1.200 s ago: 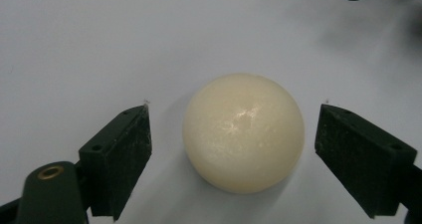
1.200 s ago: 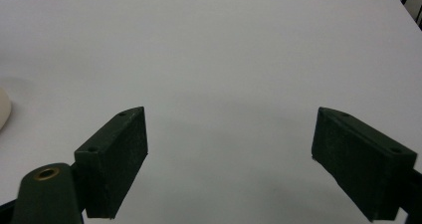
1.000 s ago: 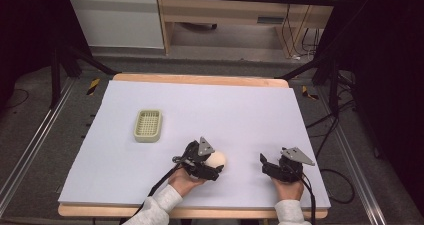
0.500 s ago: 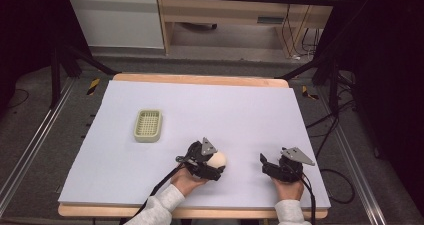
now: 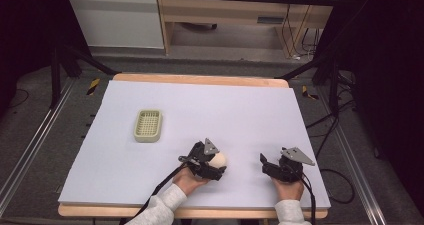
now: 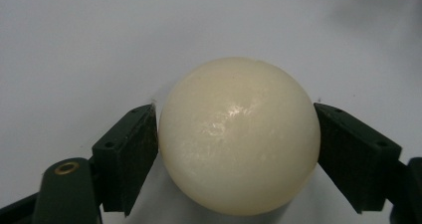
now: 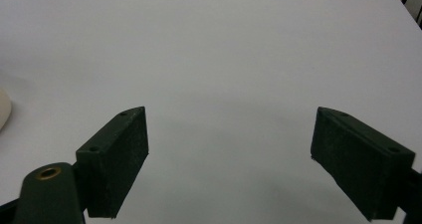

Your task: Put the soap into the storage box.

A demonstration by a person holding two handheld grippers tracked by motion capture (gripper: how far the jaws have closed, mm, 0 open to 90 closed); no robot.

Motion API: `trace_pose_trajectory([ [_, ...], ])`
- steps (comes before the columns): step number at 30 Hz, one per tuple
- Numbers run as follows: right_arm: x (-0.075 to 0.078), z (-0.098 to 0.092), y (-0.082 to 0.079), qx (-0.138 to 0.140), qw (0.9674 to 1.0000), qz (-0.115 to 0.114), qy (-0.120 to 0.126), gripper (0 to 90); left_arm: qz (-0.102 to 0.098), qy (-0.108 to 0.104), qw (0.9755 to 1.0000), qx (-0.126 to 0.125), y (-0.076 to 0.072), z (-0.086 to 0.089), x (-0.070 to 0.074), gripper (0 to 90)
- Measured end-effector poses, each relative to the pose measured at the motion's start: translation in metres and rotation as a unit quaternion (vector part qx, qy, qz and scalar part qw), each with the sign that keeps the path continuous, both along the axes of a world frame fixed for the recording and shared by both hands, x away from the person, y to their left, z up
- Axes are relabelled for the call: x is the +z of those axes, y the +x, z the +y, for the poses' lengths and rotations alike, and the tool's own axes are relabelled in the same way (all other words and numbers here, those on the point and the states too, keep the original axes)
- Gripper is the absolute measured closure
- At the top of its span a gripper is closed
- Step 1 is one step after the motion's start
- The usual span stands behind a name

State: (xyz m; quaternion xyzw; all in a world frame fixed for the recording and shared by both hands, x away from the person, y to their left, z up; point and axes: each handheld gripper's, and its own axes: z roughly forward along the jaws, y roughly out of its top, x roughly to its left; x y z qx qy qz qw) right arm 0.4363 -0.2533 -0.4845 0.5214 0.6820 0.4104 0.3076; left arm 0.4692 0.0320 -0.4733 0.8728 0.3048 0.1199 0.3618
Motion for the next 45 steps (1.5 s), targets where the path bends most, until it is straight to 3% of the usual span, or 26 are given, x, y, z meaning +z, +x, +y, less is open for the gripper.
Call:
trace_pose_trajectory([
  [9, 0.0, 0.0, 0.0, 0.0, 1.0, 0.0, -0.001, 15.3, 0.004, 0.005, 1.0, -0.001, 0.001, -0.002, -0.002, 21.6],
  [30, 0.0, 0.0, 0.0, 0.001, 1.0, 0.001, 0.0, 15.5, -0.008, 0.008, 0.9999, -0.001, -0.001, -0.002, -0.001, 22.5],
  [34, 0.0, 0.0, 0.0, 0.001, 1.0, 0.001, 0.0, 15.5, -0.008, -0.002, 1.0, -0.004, -0.003, 0.0, 0.003, 22.5],
  [45, 0.0, 0.0, 0.0, 0.002, 1.0, 0.001, 0.001, 15.6, -0.014, -0.003, 0.9999, -0.006, -0.006, 0.014, 0.013, 22.4],
])
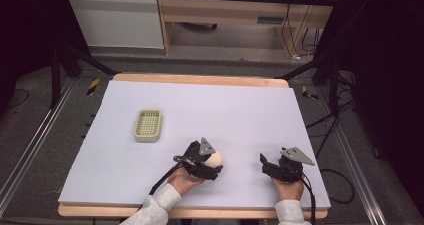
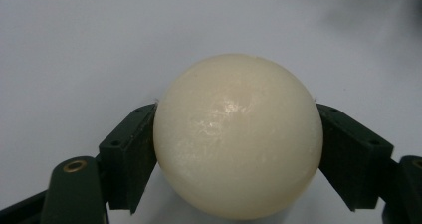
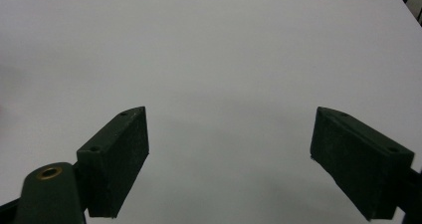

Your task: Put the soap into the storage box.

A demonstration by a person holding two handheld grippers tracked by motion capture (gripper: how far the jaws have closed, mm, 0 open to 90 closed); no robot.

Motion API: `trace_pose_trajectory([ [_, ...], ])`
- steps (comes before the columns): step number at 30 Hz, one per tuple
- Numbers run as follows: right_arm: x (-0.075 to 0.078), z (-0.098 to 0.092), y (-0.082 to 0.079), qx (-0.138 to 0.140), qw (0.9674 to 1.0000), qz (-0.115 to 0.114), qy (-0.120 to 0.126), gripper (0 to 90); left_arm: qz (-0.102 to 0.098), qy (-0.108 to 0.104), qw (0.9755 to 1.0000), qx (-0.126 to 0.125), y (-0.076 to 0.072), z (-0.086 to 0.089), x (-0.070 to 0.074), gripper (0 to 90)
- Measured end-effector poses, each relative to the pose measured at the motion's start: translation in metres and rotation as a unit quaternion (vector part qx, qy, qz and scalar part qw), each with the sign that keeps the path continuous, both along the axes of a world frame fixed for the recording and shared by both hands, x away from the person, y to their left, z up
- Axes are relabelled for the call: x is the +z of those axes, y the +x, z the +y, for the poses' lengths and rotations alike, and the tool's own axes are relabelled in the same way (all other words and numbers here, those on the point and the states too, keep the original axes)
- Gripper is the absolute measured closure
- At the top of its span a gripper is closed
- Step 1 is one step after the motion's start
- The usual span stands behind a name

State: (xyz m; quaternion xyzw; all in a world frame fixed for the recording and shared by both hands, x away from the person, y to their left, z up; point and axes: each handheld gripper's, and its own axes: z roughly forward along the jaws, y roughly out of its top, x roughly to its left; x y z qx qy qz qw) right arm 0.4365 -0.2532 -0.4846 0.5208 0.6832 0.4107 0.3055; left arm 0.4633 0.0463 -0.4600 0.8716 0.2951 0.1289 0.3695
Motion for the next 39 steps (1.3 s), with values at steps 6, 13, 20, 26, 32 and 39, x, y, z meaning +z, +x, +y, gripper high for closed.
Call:
trace_pose_trajectory([
  [6, 0.0, 0.0, 0.0, -0.002, 1.0, -0.001, -0.002, 15.5, -0.005, -0.002, 0.9999, 0.01, 0.001, 0.016, 0.007, 22.4],
  [13, 0.0, 0.0, 0.0, -0.002, 1.0, -0.001, -0.003, 15.6, -0.01, -0.002, 0.9997, 0.023, 0.002, 0.033, 0.014, 22.4],
  [20, 0.0, 0.001, 0.0, -0.002, 1.0, -0.001, -0.005, 15.6, -0.011, -0.005, 0.9994, 0.033, 0.003, 0.046, 0.017, 22.4],
  [26, 0.0, 0.0, 0.0, -0.002, 1.0, -0.001, -0.006, 15.5, -0.013, -0.002, 0.999, 0.044, 0.005, 0.059, 0.02, 22.4],
  [32, 0.0, 0.001, 0.0, -0.002, 1.0, 0.0, -0.007, 15.6, -0.014, -0.003, 0.9984, 0.054, 0.006, 0.07, 0.022, 22.4],
  [39, 0.0, 0.0, 0.001, -0.003, 1.0, 0.0, -0.006, 15.6, -0.016, -0.002, 0.9973, 0.072, 0.009, 0.09, 0.023, 22.4],
])
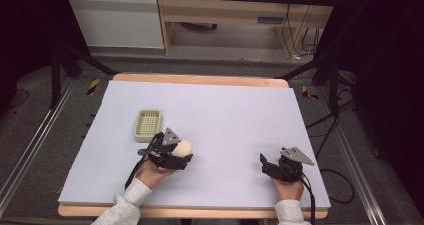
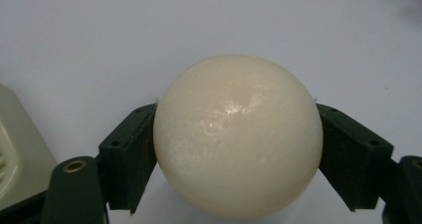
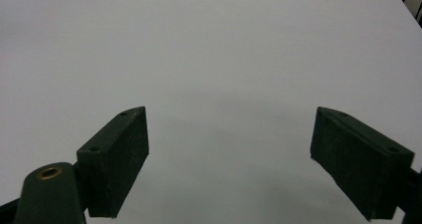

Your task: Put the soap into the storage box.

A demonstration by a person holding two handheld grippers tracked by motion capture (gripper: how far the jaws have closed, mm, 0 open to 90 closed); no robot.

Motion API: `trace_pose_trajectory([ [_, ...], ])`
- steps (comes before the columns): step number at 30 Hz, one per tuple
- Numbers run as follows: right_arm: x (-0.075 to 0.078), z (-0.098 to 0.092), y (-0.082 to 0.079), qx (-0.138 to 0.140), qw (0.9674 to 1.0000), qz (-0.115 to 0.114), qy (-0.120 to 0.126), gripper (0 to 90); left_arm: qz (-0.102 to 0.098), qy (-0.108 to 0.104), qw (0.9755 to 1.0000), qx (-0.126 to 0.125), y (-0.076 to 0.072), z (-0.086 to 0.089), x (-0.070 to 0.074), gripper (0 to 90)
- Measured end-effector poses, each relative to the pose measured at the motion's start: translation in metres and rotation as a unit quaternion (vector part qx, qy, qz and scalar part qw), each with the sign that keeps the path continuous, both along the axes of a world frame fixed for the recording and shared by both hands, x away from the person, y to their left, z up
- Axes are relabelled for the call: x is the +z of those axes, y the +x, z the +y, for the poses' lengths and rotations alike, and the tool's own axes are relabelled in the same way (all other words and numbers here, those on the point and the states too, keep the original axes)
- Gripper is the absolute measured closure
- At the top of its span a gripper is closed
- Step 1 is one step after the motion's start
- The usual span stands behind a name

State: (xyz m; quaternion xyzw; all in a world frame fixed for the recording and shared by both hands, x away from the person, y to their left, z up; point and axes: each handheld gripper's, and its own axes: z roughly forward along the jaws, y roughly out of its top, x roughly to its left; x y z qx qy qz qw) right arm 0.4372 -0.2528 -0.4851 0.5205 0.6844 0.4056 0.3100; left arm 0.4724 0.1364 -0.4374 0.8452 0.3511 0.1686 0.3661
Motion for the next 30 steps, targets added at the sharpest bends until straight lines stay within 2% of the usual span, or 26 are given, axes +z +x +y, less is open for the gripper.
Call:
trace_pose_trajectory([
  [3, 0.0, 0.0, 0.0, 0.001, 1.0, 0.0, 0.0, 15.6, 0.001, 0.002, 1.0, 0.007, 0.001, 0.005, 0.0, 22.4],
  [5, 0.0, 0.0, 0.0, 0.001, 1.0, 0.0, 0.001, 15.6, 0.0, -0.005, 0.9998, 0.019, 0.004, 0.013, 0.001, 22.4],
  [12, 0.0, 0.0, -0.001, 0.002, 1.0, -0.002, 0.002, 15.6, -0.003, -0.012, 0.9993, 0.036, 0.009, 0.028, 0.005, 22.5],
  [20, 0.001, 0.0, 0.0, -0.001, 1.0, 0.002, 0.007, 15.5, -0.009, -0.022, 0.9984, 0.051, 0.012, 0.039, 0.01, 22.4],
  [30, 0.001, 0.0, 0.0, -0.002, 0.9999, -0.005, 0.01, 15.5, -0.012, -0.031, 0.9969, 0.071, 0.017, 0.054, 0.017, 22.4],
])
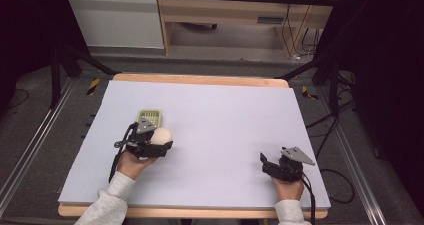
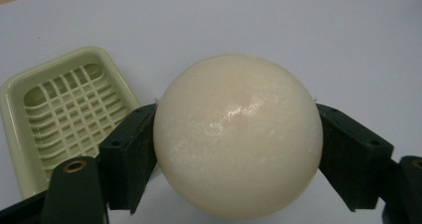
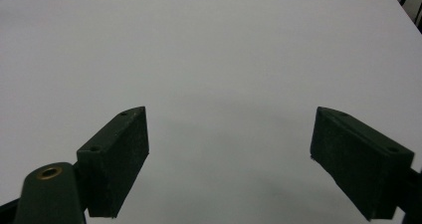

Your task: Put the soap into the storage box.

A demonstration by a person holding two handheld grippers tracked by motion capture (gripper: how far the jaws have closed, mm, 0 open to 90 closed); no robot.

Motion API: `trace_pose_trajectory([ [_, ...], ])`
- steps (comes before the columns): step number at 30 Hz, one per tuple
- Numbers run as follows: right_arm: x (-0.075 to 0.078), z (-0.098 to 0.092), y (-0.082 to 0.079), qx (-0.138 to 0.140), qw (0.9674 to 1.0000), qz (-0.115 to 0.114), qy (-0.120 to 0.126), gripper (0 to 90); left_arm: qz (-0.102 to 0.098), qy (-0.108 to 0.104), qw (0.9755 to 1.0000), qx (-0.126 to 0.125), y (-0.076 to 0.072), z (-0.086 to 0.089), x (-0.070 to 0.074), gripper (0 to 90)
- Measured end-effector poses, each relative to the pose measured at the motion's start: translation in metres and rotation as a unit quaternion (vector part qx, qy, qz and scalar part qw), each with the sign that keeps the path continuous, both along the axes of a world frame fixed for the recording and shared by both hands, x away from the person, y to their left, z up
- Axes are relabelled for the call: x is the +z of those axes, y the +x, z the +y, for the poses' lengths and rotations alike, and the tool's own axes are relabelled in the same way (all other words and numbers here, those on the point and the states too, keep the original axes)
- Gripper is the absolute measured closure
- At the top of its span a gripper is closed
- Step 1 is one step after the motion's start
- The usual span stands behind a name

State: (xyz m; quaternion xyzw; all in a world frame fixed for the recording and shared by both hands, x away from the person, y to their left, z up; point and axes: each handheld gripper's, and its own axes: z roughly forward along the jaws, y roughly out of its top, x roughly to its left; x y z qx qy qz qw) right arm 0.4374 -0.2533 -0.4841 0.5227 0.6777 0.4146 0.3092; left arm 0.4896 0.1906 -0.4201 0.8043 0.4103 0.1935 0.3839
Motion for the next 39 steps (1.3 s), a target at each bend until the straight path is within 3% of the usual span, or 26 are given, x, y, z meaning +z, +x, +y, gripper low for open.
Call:
trace_pose_trajectory([
  [18, 0.0, 0.002, 0.001, 0.002, 1.0, 0.001, -0.006, 15.5, 0.002, -0.003, 0.9994, 0.035, 0.018, 0.023, 0.006, 22.4],
  [39, 0.0, 0.002, 0.002, 0.002, 1.0, 0.003, -0.007, 15.4, 0.02, 0.005, 0.9982, 0.056, 0.042, 0.031, -0.002, 22.4],
])
